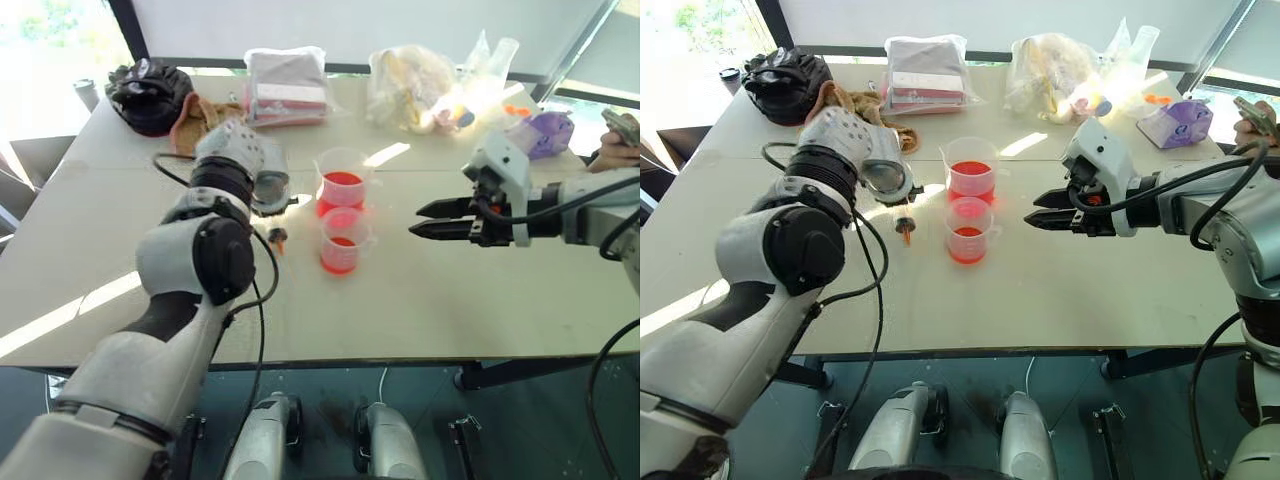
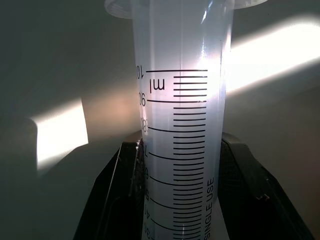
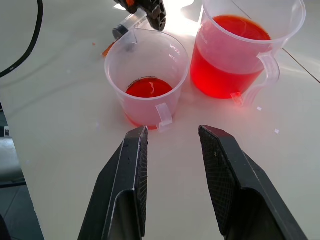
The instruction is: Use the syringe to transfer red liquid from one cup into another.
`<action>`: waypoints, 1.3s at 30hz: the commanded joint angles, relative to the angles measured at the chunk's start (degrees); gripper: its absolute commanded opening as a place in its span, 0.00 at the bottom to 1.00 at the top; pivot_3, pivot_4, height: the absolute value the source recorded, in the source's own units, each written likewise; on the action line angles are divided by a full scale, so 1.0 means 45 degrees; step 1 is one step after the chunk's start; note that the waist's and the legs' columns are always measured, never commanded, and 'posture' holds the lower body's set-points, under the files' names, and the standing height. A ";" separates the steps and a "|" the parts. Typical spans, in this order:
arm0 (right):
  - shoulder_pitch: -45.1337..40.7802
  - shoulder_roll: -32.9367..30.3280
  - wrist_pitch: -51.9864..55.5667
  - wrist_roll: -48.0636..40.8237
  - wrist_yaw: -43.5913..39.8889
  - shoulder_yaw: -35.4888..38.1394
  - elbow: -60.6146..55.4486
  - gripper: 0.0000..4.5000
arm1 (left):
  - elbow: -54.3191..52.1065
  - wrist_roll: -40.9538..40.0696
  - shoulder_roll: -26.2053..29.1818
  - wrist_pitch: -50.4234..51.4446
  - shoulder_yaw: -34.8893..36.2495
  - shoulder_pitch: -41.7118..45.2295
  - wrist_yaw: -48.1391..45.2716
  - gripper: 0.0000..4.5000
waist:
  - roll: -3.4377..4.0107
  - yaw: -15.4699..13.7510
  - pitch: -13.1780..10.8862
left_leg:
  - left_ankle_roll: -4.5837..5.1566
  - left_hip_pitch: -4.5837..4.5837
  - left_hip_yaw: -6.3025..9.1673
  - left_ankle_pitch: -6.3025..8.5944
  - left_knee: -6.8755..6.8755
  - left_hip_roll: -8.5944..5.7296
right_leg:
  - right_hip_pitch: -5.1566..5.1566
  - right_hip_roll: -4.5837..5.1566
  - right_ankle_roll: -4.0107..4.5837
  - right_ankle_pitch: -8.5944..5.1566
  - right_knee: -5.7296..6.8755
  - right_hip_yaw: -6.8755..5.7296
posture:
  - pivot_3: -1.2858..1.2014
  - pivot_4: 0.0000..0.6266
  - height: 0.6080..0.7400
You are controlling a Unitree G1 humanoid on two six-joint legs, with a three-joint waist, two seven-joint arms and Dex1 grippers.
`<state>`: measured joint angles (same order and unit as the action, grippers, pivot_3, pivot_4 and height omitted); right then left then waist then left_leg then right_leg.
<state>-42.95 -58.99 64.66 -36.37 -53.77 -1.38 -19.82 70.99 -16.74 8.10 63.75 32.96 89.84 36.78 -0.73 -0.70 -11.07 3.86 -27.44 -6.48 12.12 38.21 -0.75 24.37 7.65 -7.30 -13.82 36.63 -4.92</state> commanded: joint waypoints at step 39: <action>-0.6049 0.5874 0.1529 -0.0256 0.7111 0.3832 0.3538 0.37 | -0.4856 0.0698 -0.0972 -1.6842 -0.6422 -0.5084 -1.8678 0.30 | 0.0021 0.0049 0.0012 | 0.0083 0.0000 -0.0055 -0.0019 0.0002 0.0036 | 0.0009 0.0001 0.0023 0.0016 -0.0016 0.0000 | 0.52 0.24 1.00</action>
<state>-68.56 -32.99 70.00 -36.38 -22.74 14.99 -3.95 49.37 -14.12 3.80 -9.87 4.49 66.47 -47.21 -0.64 -0.48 -11.02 4.23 -27.45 -6.73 12.04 38.22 -0.59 24.42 7.65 -7.20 -13.74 36.55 -4.92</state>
